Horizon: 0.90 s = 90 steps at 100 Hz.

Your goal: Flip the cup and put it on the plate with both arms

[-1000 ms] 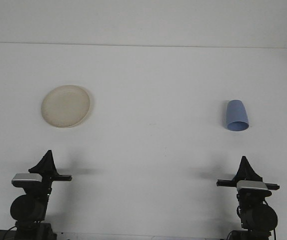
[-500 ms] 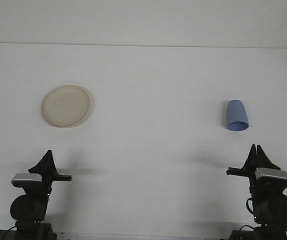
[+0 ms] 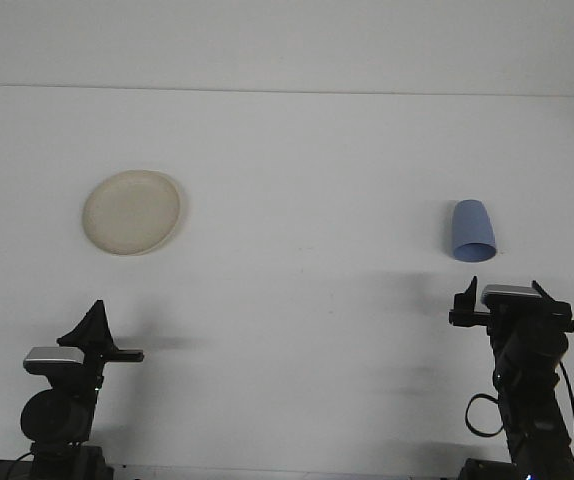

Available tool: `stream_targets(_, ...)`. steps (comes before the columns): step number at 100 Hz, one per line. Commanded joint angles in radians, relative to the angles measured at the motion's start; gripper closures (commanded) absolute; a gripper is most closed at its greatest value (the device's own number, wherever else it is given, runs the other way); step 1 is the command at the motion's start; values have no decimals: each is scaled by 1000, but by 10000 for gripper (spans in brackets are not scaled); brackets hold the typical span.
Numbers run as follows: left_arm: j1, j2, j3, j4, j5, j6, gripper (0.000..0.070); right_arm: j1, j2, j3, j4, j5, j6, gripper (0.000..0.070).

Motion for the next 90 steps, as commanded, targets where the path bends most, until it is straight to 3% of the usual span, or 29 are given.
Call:
stream_targets(1, -1, -1, -20, 11, -2, -2, 687, -26, 85, 1, 103, -5, -37, 59)
stream_targets(22, -1, -1, -20, 11, -2, -2, 687, -119, 383, 2, 405, -139, -161, 59)
stream_targets(43, -1, -1, -20, 11, -2, -2, 687, -167, 652, 37, 694, -173, -172, 59)
stream_targets(82, -1, -1, -20, 11, -2, -2, 687, -194, 954, 285, 721, -253, -210, 62)
stream_targets(90, -1, -1, -20, 11, -2, -2, 687, -194, 974, 307, 721, -268, -210, 144)
